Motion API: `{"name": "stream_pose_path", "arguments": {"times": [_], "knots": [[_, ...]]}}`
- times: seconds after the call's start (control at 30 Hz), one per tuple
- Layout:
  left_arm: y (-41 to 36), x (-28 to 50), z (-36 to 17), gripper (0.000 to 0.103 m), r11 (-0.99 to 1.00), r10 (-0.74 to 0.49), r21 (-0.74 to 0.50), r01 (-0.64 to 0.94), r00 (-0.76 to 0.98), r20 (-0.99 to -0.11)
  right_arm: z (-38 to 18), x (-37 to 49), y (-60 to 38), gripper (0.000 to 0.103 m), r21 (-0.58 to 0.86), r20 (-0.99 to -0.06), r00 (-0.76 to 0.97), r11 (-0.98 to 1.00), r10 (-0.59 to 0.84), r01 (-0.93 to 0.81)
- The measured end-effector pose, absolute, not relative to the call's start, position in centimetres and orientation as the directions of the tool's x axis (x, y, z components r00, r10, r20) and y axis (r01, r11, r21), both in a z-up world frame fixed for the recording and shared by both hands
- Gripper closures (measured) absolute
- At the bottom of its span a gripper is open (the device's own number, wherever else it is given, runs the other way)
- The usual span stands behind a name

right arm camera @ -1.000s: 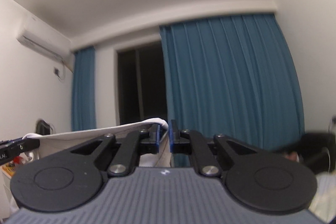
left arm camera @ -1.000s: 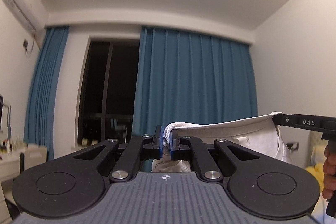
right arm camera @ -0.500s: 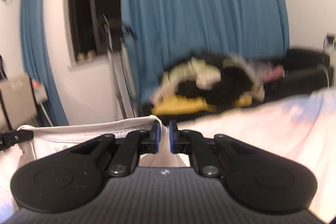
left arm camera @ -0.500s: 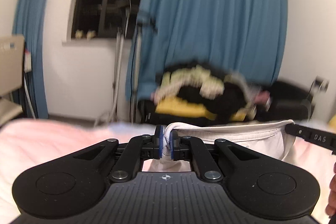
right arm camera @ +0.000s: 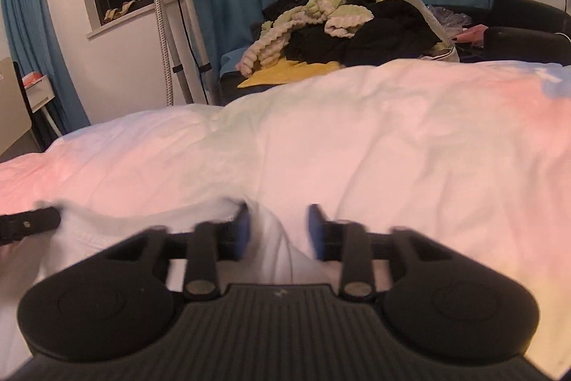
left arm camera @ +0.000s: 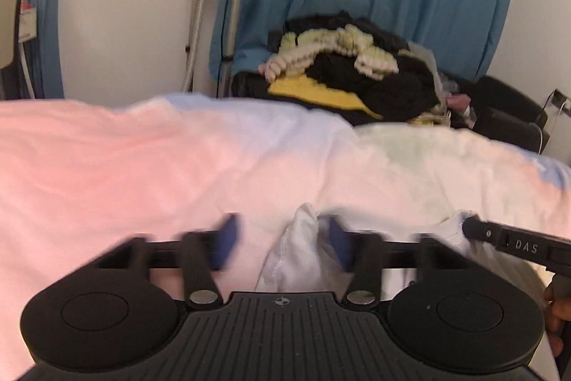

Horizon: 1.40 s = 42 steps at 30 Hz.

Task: Fold clothes
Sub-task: 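Lower the T-shirt flat onto the bed and open both tools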

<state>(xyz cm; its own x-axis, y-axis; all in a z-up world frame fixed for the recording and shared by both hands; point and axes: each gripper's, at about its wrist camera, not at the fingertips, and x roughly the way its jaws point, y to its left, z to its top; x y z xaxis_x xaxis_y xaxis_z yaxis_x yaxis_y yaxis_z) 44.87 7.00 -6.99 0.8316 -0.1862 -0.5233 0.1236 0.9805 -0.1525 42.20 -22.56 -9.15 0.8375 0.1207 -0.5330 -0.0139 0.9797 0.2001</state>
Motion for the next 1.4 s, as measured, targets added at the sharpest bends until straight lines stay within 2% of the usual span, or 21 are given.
{"name": "stream_pose_path", "arguments": {"times": [0.13,0.37,0.53,0.73,0.93,1.03,1.1,1.2,1.37,1.4], "knots": [[7.9,39.0,-3.4,0.028,0.973,-0.224,-0.161,0.166,0.849,-0.479,-5.7,38.1,-23.6,0.055,0.227,-0.506,0.854,0.974,0.124,-0.007],[9.8,25.8,0.6,0.026,0.970,-0.233,-0.160,0.182,0.881,-0.412,0.0,24.8,-24.3,0.055,0.274,-0.437,0.883,0.961,0.169,-0.048],[11.3,15.7,0.5,0.026,0.968,-0.212,-0.212,0.137,0.896,-0.390,2.7,13.7,-23.7,0.055,0.257,-0.386,0.897,0.959,0.216,-0.120],[12.9,8.3,-0.6,0.026,0.975,-0.167,-0.205,0.084,0.886,-0.433,2.8,4.0,-22.9,0.055,0.259,-0.362,0.894,0.950,0.263,-0.175],[13.5,6.5,-1.0,0.026,0.981,-0.096,-0.195,0.000,0.870,-0.483,1.0,0.3,-22.3,0.055,0.236,-0.377,0.889,0.955,0.261,-0.180],[14.2,8.1,-2.3,0.026,0.976,-0.052,-0.205,-0.067,0.849,-0.526,0.4,0.5,-22.2,0.049,0.261,-0.393,0.875,0.947,0.283,-0.189],[15.0,9.4,-3.4,0.026,0.969,-0.029,-0.219,-0.115,0.828,-0.560,0.3,0.9,-22.3,0.039,0.276,-0.386,0.876,0.942,0.290,-0.190],[16.5,11.1,-4.9,0.026,0.953,0.018,-0.233,-0.196,0.800,-0.600,-0.4,1.9,-22.7,0.033,0.300,-0.387,0.874,0.936,0.294,-0.182],[18.5,13.0,-6.8,0.028,0.914,-0.023,-0.320,-0.248,0.757,-0.653,-1.6,4.0,-23.4,0.033,0.367,-0.414,0.859,0.919,0.302,-0.147],[18.8,13.0,-6.9,0.035,0.908,-0.037,-0.338,-0.248,0.756,-0.653,-1.8,4.3,-23.6,0.033,0.380,-0.414,0.858,0.914,0.303,-0.140]]}}
